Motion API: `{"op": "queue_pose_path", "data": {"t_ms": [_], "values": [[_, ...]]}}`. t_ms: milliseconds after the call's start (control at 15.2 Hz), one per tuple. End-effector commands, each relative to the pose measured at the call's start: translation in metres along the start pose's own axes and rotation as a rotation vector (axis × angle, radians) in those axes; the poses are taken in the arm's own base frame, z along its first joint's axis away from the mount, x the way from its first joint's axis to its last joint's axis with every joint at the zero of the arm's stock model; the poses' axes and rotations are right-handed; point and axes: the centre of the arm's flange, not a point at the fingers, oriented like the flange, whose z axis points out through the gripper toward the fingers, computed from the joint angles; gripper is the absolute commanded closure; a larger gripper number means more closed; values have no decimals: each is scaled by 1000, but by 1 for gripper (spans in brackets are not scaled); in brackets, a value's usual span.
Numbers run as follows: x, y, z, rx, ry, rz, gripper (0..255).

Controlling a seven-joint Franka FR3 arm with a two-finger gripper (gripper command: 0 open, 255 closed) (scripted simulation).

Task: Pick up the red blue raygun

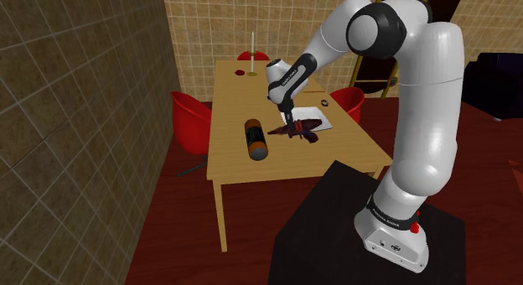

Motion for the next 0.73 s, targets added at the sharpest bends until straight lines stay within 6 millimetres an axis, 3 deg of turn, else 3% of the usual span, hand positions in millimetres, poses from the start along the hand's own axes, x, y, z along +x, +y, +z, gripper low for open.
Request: {"op": "queue_pose_path", "data": {"t_ms": [0, 528, 660], "values": [[-4, 1, -10, 0, 0, 0, 255], [-19, 3, -49, 0, 0, 0, 255], [-19, 3, -50, 0, 0, 0, 255]]}}
